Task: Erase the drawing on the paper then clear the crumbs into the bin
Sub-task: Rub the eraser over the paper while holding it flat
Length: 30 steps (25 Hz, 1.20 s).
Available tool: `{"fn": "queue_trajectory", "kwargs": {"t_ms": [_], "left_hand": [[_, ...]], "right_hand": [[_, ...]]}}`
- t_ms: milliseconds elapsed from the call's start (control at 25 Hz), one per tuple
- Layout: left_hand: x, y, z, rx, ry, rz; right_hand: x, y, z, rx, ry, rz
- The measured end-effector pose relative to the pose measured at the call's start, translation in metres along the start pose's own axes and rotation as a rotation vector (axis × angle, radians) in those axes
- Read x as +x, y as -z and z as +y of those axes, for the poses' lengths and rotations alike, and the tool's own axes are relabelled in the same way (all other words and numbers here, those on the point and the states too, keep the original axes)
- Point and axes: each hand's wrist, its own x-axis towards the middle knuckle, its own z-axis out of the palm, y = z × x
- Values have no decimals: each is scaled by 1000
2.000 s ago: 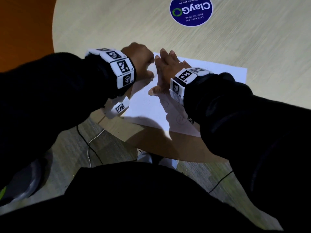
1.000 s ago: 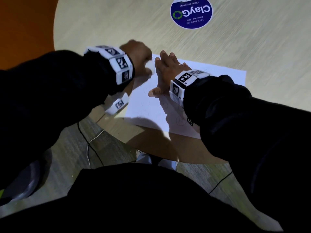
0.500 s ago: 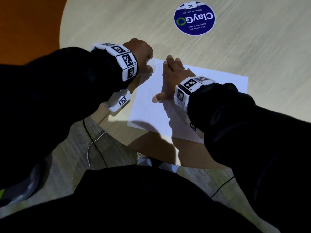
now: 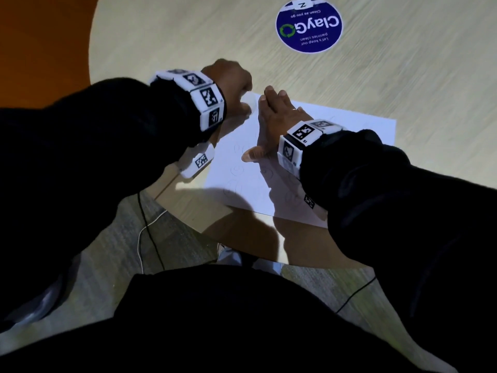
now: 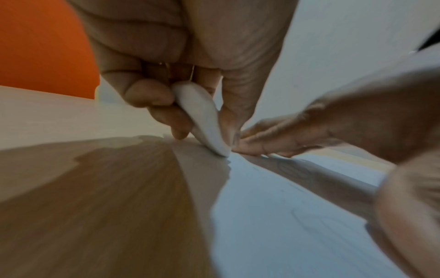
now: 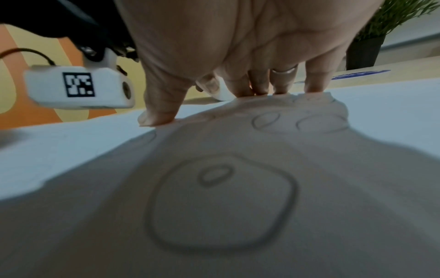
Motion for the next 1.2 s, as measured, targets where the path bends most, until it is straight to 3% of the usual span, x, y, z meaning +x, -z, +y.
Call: {"fn": "queue_trajectory", "kwargs": {"t_ms": [440,800,960,1200], "left_hand": [[5,4,0,-26,-7,33],[9,4,0,-12,27,56],[4,-3,5,26,-11,-11],[3,-1,6,18,-25,-5]], "right_hand": [[2,-6,2,-10,9,75],[1,-2,0,-20,-20,0],[-4,-1,1,-7,-19,-20],[-3,1,0,2,-14,-26]]}}
